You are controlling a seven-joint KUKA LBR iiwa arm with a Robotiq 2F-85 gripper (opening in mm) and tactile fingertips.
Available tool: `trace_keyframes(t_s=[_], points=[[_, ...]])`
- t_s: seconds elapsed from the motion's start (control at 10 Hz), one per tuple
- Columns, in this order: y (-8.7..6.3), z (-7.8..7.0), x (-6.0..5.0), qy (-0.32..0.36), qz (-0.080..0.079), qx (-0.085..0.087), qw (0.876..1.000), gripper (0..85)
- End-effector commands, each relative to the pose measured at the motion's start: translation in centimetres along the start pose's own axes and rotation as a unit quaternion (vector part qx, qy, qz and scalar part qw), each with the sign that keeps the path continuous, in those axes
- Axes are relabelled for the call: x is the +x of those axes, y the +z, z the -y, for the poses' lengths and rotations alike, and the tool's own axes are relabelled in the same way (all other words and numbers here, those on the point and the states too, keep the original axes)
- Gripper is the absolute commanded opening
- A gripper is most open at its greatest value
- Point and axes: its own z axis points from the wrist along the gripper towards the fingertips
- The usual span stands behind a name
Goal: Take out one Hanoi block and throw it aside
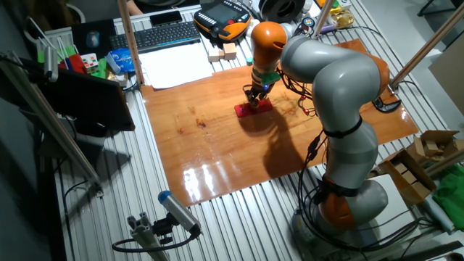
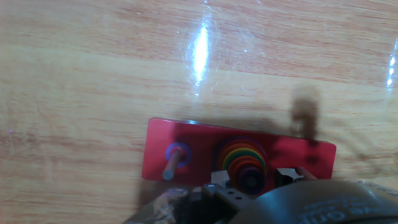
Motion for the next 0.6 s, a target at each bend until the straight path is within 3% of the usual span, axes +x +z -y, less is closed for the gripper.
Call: trace_keyframes(t_s=[0.0,0.5], points=[[0.03,0.01,0.01,0.000,0.000,0.000,1.000,43.0],[0.15,0.10,0.11,0.000,0.000,-0.002,1.000,38.7]])
